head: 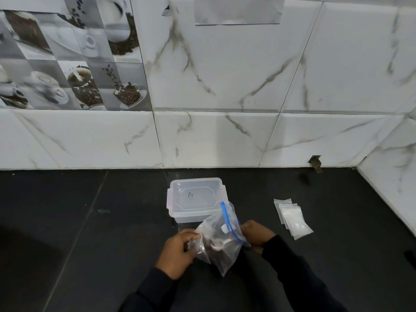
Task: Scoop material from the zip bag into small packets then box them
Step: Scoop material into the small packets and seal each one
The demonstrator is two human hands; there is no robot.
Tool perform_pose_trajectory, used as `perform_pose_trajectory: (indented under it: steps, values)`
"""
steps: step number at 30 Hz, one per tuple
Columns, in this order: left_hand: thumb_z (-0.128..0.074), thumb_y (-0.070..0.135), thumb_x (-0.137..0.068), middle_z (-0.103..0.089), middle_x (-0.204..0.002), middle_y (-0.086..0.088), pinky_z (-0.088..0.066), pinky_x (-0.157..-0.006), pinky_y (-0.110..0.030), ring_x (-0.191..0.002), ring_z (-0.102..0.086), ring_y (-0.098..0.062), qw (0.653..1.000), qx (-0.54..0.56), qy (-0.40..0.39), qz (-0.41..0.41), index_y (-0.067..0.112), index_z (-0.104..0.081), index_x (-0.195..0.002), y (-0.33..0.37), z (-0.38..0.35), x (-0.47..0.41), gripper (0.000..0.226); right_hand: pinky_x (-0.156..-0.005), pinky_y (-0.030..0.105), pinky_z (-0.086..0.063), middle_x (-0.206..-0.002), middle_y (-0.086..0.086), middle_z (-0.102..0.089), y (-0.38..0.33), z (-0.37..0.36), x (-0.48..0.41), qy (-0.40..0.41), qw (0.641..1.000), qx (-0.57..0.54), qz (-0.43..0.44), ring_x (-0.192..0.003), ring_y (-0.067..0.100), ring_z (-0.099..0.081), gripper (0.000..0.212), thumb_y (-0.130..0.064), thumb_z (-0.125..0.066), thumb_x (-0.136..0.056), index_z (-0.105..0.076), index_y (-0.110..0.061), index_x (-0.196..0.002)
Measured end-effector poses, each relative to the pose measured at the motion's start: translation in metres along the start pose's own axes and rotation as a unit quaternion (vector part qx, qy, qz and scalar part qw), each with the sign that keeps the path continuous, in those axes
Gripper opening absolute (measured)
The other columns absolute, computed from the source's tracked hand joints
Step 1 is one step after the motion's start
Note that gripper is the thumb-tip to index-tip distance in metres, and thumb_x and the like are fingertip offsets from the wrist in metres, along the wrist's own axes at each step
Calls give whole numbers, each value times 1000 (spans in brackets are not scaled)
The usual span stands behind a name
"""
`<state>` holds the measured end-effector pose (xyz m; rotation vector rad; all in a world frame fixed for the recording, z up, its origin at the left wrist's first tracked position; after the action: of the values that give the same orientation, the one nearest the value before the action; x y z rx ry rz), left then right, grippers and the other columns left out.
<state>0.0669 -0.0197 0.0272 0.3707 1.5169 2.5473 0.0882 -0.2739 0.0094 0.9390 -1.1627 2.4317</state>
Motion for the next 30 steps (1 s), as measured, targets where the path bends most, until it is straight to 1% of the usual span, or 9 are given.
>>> perform_pose_trajectory:
  steps: [2,5,8,11,14,18,22,25,30]
  values:
    - [-64,-8,-78,-64,-114,6,-50,-56,-15,-56,-58,1,1000,-3,-3,3,13,-74,-108,-3,1,5,38,-69,40,-46,-68,11,-57,-3,4,5,42,999,8,25,-63,21,-55,20,-16,-58,-76,-65,-17,-56]
    - [-64,-1,-74,-65,-114,12,-50,-66,-12,-64,-59,9,1000,-21,-9,3,25,-75,-100,-6,1,13,39,-54,28,-37,-43,-7,-43,-28,10,25,70,994,61,65,-43,5,-40,45,-14,-61,-79,-51,-18,-36]
    - [-62,16,-69,-65,-115,18,-51,-84,-15,-89,-62,13,999,-44,-9,22,43,-71,-87,-16,1,21,34,-72,34,-46,-66,-7,-57,-42,10,33,88,985,100,111,-63,5,-53,25,-29,-68,-78,-68,-19,-55]
    - [-70,11,-76,-62,-115,14,-50,-73,-14,-72,-63,2,998,-37,1,44,28,-77,-84,-22,1,28,20,-95,34,-41,-108,-5,-50,-48,10,43,176,964,156,128,-104,16,-44,12,-37,-69,-85,-72,-26,-81]
    - [-75,7,-77,-65,-101,11,-52,-70,-17,-74,-65,0,999,-21,32,35,26,-78,-78,-18,7,34,19,-93,27,-42,-106,-7,-46,-52,10,54,217,943,178,176,-101,11,-41,14,-37,-67,-89,-73,-25,-91]
    - [-75,-3,-72,-69,-90,13,-55,-72,-24,-76,-67,-4,997,5,74,11,30,-77,-76,-7,19,40,33,-75,23,-40,-95,-5,-53,-48,6,64,227,926,239,184,-89,12,-55,20,-38,-58,-93,-72,-23,-95]
    - [-72,-9,-74,-71,-88,11,-57,-68,-27,-70,-68,-10,996,47,81,7,25,-78,-76,15,26,44,35,-69,22,-48,-78,-3,-69,-38,7,67,206,951,159,168,-73,7,-63,18,-35,-66,-86,-73,-21,-77]
    - [-70,-11,-77,-72,-89,8,-58,-64,-30,-62,-68,-19,994,86,69,15,23,-80,-78,33,28,46,35,-57,16,-44,-67,3,-70,-30,13,68,209,962,77,156,-59,3,-60,19,-29,-73,-80,-74,-14,-68]
    - [-71,-6,-79,-73,-94,11,-58,-67,-23,-73,-70,-15,997,70,34,6,24,-80,-84,53,30,47,32,-49,16,-39,-51,0,-63,-17,22,75,203,970,-30,129,-44,-1,-50,24,-20,-76,-79,-71,-15,-57]
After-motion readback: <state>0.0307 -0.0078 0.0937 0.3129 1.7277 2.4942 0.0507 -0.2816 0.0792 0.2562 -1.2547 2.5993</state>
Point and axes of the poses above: each hand's wrist, its own x-axis away from the middle knuckle, its own z-axis out of the back of the hand, y = z × x, the point moved 4 cm from there along -x, towards the middle knuckle
